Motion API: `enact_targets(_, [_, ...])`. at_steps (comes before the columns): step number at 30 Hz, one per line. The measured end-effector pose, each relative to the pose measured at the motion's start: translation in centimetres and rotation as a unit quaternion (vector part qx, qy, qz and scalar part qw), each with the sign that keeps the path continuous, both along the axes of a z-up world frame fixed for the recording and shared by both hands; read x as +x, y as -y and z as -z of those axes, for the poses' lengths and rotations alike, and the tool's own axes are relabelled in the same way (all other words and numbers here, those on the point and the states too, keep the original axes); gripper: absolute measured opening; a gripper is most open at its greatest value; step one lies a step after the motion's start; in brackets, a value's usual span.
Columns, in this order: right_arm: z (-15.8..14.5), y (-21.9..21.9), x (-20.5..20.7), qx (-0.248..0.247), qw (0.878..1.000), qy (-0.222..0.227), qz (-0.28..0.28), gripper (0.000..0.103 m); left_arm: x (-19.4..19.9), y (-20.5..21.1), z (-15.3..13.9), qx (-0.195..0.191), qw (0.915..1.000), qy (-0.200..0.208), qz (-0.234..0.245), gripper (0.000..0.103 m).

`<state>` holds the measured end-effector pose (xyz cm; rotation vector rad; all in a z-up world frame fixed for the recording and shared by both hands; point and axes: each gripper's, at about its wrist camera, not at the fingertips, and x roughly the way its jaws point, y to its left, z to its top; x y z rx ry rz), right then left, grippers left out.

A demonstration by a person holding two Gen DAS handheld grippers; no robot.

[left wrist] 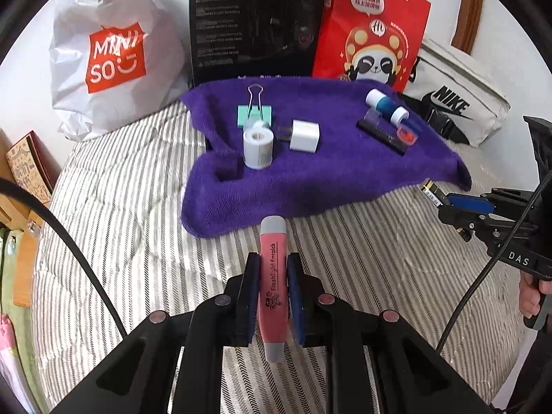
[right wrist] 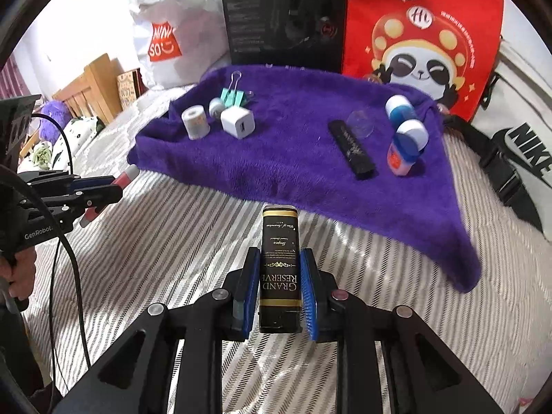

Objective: Organize rigid objects
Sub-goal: 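Carry the pink tube with left tool while right tool carries the Grand Reserve tube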

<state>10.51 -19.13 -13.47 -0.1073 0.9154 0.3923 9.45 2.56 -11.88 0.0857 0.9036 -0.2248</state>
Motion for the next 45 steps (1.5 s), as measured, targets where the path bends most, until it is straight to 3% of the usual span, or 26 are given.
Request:
enact_targets(10, [-3.4,2.3,1.9,0.025,0.999,0.024,0.002,0.023,2.3,0.4,-2.5,0.002,0.9998,0.014,0.017,0.016])
enact_targets(23, [-7.2,3.9,9.2,0.036,0.998,0.051,0.013,0.023,9.2,2.5,-6.4,-0.007,0.9981,0.035,0.050,0.016])
enact_targets(33, [-6.2,3.6,14.5,0.053,0.998,0.042,0.018,0.023,14.6,4.2,-6.1,-0.006,0.9973,0.035,0.063,0.016])
enact_targets(45, [-3.8,3.1,16.9,0.058,0.998,0.012,0.016,0.023,16.6,3.3,-4.0,-0.016,0.9980,0.013,0.060,0.016])
